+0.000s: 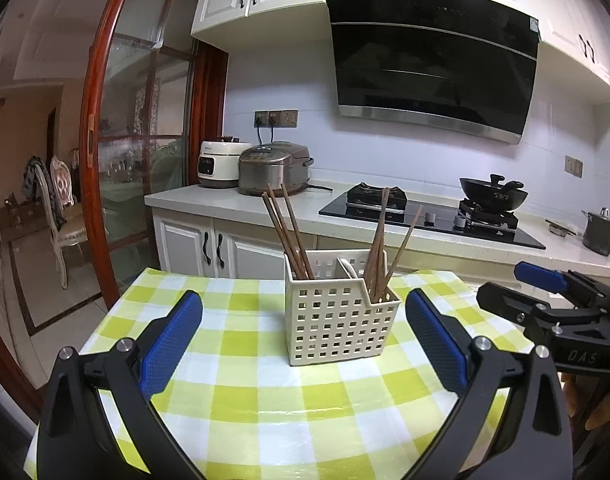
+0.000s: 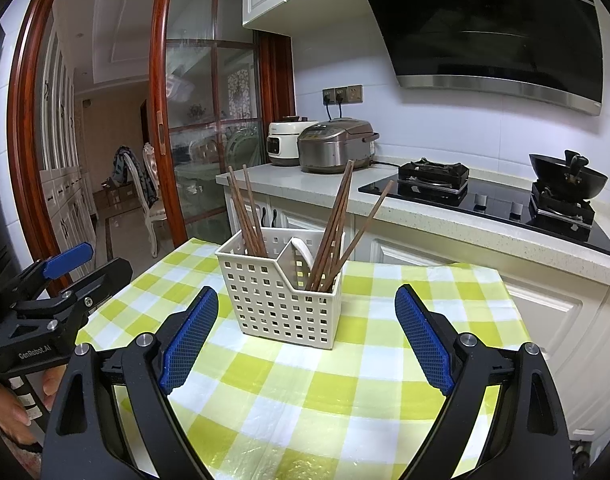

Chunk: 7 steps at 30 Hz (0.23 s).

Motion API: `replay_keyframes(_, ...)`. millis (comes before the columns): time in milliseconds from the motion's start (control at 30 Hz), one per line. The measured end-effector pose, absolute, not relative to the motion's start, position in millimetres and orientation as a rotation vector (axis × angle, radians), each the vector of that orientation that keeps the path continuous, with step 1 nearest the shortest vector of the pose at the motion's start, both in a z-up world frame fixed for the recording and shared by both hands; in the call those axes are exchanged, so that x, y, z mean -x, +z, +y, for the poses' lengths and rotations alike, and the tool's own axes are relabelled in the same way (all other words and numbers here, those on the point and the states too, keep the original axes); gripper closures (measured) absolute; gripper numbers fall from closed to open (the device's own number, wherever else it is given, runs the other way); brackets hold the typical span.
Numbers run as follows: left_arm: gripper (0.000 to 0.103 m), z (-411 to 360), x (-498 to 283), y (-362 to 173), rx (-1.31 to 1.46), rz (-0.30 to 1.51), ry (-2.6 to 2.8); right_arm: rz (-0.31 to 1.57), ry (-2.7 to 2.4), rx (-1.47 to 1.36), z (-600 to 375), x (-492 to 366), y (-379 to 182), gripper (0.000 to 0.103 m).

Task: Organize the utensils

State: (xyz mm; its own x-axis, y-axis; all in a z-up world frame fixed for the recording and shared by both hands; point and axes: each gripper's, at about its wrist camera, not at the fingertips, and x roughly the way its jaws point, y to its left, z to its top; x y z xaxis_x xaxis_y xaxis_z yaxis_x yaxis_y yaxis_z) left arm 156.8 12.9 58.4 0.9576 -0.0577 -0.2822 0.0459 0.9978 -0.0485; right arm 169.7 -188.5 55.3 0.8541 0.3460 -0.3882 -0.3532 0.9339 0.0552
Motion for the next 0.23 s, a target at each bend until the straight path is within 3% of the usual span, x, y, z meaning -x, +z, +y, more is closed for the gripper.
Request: replay_keyframes(233,0.005,9.6,-160.3,58.0,0.037,0.304,-0.067,0.405,0.368,0.017,-188.7,-169.7,55.3,0.018)
